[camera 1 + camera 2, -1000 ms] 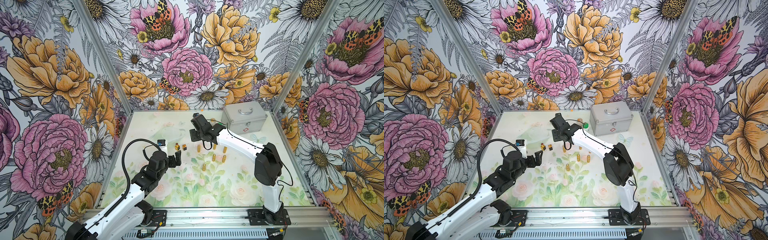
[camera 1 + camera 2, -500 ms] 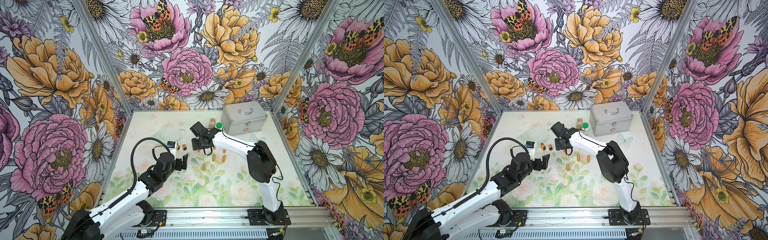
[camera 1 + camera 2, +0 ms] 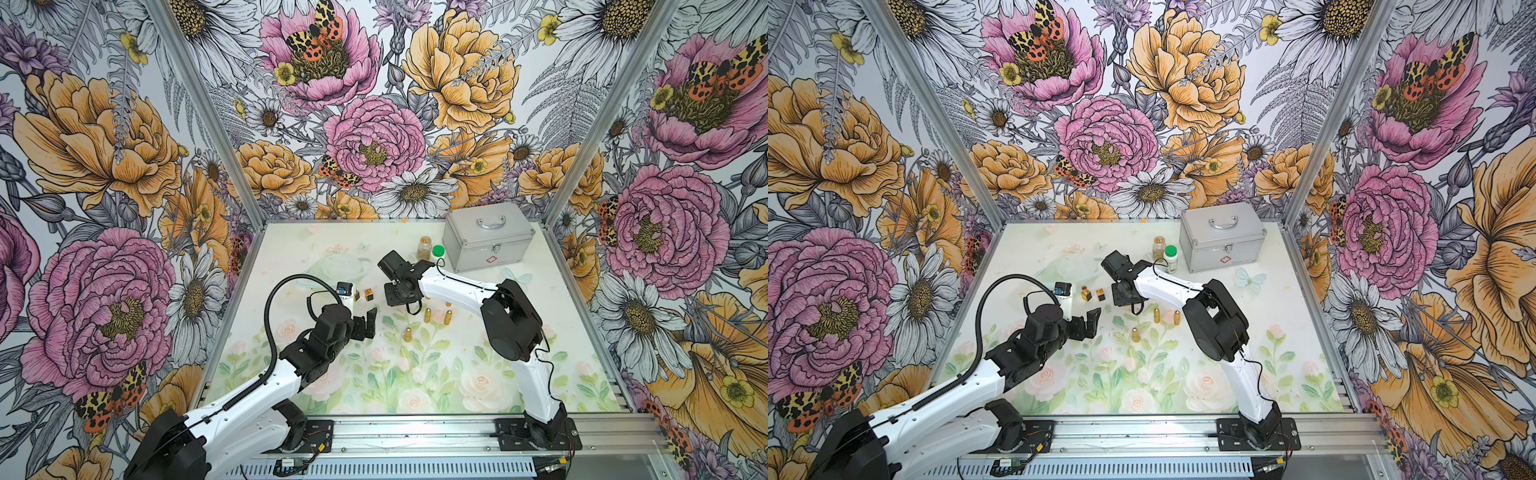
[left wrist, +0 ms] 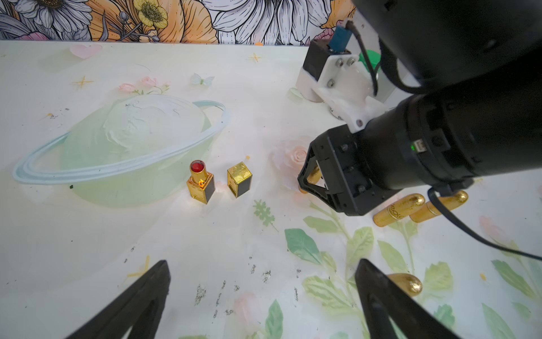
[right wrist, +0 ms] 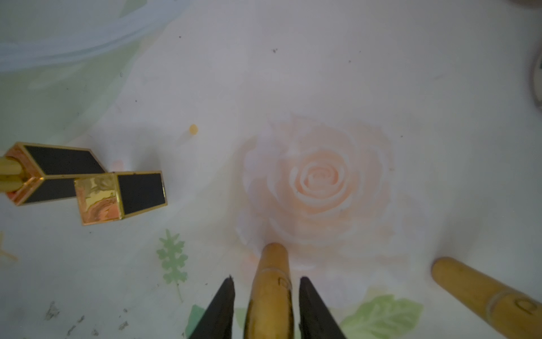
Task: Open the lipstick cap
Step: Pick up the lipstick at the center of the board.
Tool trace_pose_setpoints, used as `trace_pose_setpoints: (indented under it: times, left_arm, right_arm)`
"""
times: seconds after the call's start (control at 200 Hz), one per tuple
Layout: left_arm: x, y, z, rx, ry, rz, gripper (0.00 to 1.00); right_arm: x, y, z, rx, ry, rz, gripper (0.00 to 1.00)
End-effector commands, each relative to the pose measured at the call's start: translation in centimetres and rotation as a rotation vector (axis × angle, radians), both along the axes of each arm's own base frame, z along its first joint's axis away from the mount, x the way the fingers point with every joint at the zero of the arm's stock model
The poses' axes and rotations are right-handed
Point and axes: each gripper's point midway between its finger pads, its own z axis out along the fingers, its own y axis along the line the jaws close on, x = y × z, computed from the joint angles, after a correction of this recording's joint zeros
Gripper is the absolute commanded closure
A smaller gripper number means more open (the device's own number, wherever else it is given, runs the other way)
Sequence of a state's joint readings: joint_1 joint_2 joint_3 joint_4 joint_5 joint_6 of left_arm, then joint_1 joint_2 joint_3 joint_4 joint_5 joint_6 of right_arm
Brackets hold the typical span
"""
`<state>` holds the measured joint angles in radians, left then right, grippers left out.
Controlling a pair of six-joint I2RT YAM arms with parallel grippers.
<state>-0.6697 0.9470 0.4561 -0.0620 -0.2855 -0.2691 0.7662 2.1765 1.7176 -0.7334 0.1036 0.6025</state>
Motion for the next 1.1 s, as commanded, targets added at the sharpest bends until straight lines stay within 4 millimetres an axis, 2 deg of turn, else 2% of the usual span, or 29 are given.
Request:
trace_pose_setpoints:
  times: [0.0, 0.57, 0.831, 1.096]
  left_arm:
    - [0.3, 0.0, 0.6, 0.003, -0.033, 0.012, 0.01]
    - [0.2, 0.3, 0.5, 0.003, -0.04, 0.022, 0.01]
    - [0.2, 0.4, 0.6, 0.004, -0.042, 0.022, 0.01]
    - [0.3, 0.4, 0.7, 0.007, -0.047, 0.026, 0.01]
  right_arm:
    - [0.6, 0.3, 0.1, -0.014, -0.024, -0.001, 0.64]
    - [1.1, 0.5, -0.4, -0.026, -0.03, 0.005, 0.73]
    - [0.9, 0.3, -1.3, -0.043, -0.018, 0.004, 0.74]
    - [1.3, 0.4, 0.6, -0.025, -0.053, 0.008, 0.8]
